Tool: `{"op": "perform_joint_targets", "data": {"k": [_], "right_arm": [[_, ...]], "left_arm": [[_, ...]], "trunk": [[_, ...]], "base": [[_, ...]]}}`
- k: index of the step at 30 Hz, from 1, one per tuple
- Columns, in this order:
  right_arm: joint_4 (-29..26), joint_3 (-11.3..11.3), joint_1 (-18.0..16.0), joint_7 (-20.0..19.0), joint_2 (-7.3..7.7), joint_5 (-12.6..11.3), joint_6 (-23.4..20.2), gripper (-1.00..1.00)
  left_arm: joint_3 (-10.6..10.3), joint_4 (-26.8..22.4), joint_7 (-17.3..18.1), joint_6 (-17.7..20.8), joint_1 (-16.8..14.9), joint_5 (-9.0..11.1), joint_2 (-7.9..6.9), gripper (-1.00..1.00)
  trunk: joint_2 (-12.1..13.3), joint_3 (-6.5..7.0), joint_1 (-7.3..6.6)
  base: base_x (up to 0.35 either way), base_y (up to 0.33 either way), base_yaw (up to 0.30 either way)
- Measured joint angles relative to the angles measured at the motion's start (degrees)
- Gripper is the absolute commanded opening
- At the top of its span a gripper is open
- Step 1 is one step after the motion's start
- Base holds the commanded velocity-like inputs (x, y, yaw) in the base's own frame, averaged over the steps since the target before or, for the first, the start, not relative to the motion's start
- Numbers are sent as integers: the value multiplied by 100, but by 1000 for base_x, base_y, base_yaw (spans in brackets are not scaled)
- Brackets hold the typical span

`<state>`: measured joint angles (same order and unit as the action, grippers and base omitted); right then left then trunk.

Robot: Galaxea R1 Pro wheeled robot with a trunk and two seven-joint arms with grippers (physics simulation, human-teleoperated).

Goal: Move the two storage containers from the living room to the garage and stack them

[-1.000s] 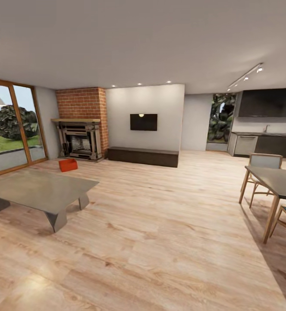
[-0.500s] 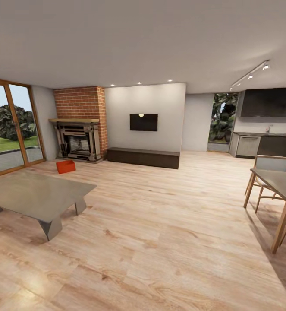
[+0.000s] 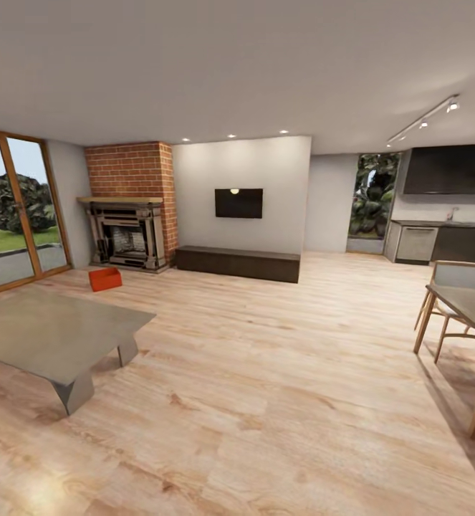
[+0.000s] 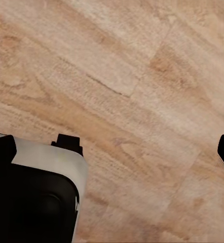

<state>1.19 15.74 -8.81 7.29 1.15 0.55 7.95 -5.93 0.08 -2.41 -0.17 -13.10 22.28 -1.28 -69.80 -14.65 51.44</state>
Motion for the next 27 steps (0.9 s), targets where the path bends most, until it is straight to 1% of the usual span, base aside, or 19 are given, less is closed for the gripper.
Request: {"op": "perform_joint_targets", "data": {"k": [27], "right_arm": [[0, 0, 0, 0, 0, -2, 0, 100]], "left_arm": [[0, 0, 0, 1, -3, -2, -4, 100]], "trunk": [[0, 0, 0]], "base": [[323, 0, 0]]}}
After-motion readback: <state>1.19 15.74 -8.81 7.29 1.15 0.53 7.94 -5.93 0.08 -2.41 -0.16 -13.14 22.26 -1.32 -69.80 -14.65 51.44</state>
